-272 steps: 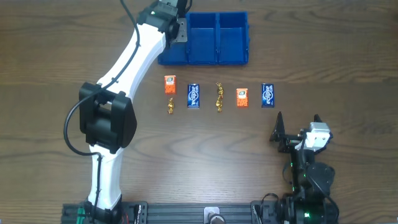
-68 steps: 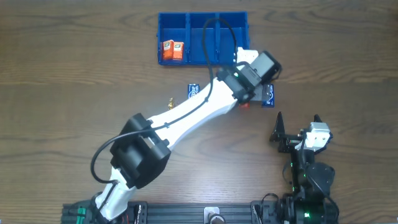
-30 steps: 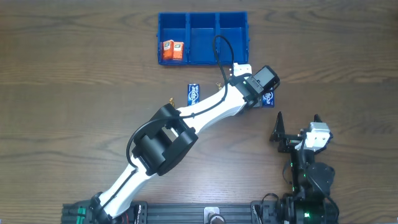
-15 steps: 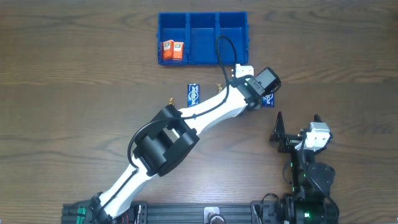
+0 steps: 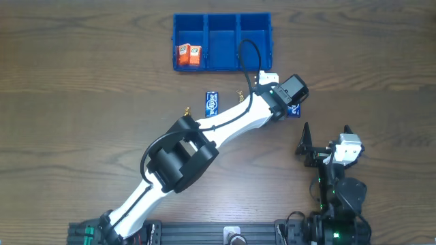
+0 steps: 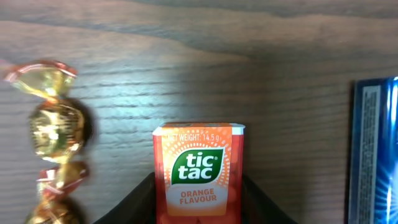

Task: Sort Candies Into Trays

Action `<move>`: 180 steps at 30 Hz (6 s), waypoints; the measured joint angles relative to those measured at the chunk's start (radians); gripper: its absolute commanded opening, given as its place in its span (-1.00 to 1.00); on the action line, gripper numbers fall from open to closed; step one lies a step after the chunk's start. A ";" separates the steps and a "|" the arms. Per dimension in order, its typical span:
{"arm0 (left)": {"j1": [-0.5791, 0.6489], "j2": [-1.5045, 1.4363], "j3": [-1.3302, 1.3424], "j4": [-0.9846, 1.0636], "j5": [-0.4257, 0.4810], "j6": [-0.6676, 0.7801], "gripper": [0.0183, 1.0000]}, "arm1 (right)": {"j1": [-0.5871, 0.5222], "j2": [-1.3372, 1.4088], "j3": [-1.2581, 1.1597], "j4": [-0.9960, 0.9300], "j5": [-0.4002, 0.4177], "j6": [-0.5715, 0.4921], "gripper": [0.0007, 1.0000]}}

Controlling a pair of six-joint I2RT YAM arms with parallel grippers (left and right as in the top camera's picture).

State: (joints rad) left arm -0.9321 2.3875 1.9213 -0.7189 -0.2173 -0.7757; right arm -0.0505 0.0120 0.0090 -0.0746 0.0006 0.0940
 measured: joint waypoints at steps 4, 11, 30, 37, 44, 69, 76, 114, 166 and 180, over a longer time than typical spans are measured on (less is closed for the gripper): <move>0.000 0.016 0.126 -0.114 -0.036 0.033 -0.46 | 0.000 0.000 0.000 0.000 0.000 0.000 1.00; 0.050 -0.012 0.321 -0.186 -0.085 0.121 -0.47 | 0.000 0.000 0.000 0.000 0.000 0.000 1.00; 0.499 -0.267 0.336 -0.272 -0.035 0.344 -0.58 | 0.000 0.000 0.000 0.000 0.000 0.000 1.00; 0.525 -0.203 0.336 -0.236 -0.004 0.396 -0.57 | 0.000 0.000 0.000 0.000 0.000 0.000 1.00; 0.529 -0.093 0.336 -0.219 0.049 0.412 -0.58 | 0.000 0.000 0.000 0.000 0.000 0.000 1.00; 0.546 -0.004 0.336 -0.197 0.115 0.418 -0.19 | 0.000 0.000 0.000 0.000 0.000 0.000 1.00; 0.546 -0.004 0.336 -0.196 0.120 0.430 1.00 | 0.000 0.000 0.000 0.000 0.000 0.000 1.00; 0.668 -1.439 -0.780 0.260 0.053 0.486 1.00 | 0.000 0.000 0.000 0.000 0.000 0.000 0.99; 0.921 -2.377 -1.893 0.708 0.450 0.844 1.00 | 0.000 0.000 0.000 -0.001 0.000 0.000 1.00; 0.921 -2.377 -1.893 0.698 0.451 0.907 1.00 | 0.000 0.000 0.000 0.000 0.001 0.000 1.00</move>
State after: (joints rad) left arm -0.0113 0.0109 0.0288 -0.0204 0.2340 0.1314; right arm -0.0505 0.0124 0.0093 -0.0750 0.0013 0.0940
